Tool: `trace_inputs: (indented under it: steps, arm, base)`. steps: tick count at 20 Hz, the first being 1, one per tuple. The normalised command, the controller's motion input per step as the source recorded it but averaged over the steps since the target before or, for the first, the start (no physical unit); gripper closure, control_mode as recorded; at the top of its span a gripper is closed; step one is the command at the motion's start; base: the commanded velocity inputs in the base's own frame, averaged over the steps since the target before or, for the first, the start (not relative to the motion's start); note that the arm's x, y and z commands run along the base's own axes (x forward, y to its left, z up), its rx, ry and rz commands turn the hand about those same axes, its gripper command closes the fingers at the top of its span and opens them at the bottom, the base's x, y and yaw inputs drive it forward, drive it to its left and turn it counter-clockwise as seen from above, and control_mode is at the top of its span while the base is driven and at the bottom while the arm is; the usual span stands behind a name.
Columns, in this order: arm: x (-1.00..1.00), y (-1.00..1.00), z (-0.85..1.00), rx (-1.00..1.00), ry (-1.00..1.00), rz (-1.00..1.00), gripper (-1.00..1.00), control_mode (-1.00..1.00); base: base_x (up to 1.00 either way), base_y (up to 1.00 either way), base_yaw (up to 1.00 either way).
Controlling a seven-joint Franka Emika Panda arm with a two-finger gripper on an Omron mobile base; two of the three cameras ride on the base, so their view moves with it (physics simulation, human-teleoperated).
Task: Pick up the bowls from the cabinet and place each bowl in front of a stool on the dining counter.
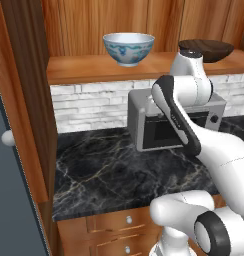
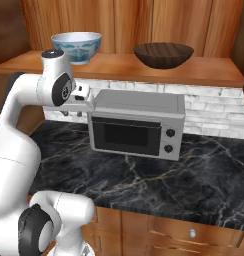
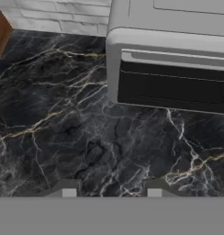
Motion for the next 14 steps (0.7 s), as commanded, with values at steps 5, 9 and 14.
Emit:
trace_inputs:
  steps: [5, 9, 14]
  arm:
    - [-0.18, -0.44, 0.05, 0.01, 0.01, -0.13, -1.00, -1.00]
    - [-0.53, -0.96, 0.13, 0.10, 0.00, -0.40, -1.00, -1.00]
    - [-0.65, -0.89, 0.31, 0.20, -0.03, -0.42, -1.00, -1.00]
  base:
    - [0.00, 0.00, 0.00]
    - [0.00, 0.00, 0.00]
    - [0.00, 0.00, 0.00]
